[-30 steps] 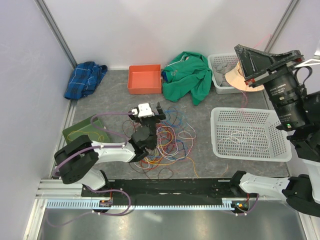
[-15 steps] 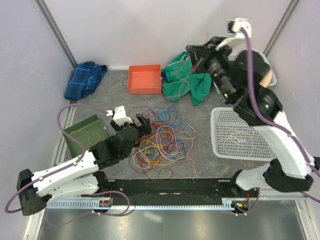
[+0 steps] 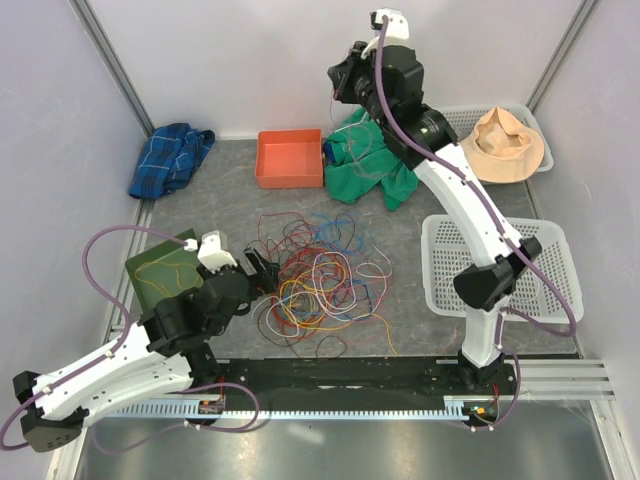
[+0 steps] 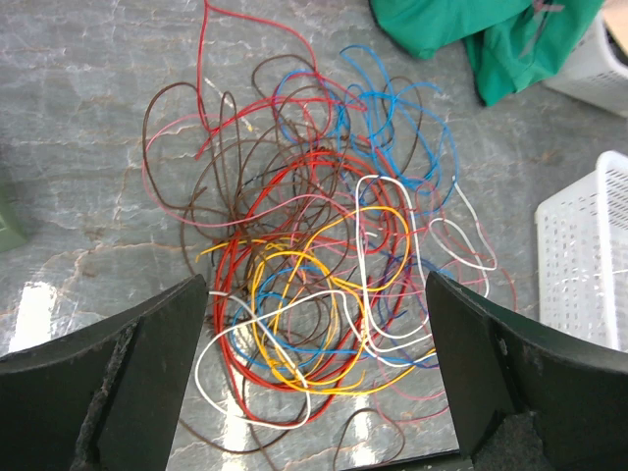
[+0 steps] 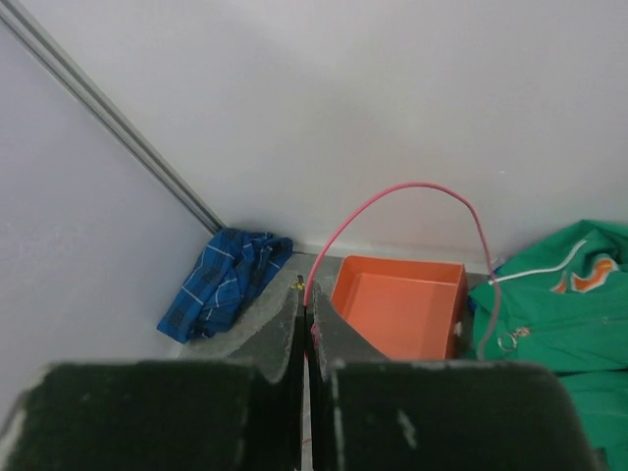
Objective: Untangle the cables
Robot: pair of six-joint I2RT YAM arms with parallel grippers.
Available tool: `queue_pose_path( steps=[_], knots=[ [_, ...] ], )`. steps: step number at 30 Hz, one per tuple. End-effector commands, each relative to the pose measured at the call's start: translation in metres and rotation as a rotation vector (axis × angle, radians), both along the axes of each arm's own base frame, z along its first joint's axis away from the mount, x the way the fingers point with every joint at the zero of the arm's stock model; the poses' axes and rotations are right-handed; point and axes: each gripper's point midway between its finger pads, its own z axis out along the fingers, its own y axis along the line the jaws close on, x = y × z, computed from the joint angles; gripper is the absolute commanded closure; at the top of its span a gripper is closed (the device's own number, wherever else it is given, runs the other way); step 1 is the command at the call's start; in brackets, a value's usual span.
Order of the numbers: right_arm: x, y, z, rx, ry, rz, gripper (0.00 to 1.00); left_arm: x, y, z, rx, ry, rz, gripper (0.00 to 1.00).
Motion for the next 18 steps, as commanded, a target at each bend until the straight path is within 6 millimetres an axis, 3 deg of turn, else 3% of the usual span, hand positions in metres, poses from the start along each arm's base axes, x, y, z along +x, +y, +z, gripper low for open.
queue_pose_path(
  steps=[1, 5, 11, 18],
  knots=[
    [-0.001, 0.02, 0.045, 0.123, -0.131, 0.114, 1.0, -0.003, 0.001, -0.007, -0.012, 0.025, 0.01, 0.0],
    [0.002, 0.035, 0.064, 0.188, -0.223, 0.169, 1.0, -0.005, 0.0, -0.009, -0.024, 0.032, 0.002, 0.0],
    [0.02, 0.041, 0.073, 0.238, -0.319, 0.169, 1.0, -0.01, 0.004, -0.018, -0.062, 0.043, 0.004, 0.01],
    [0.063, 0.042, 0.048, 0.282, -0.337, 0.128, 1.0, -0.016, 0.015, -0.02, -0.055, 0.052, 0.018, 0.02]
  ],
)
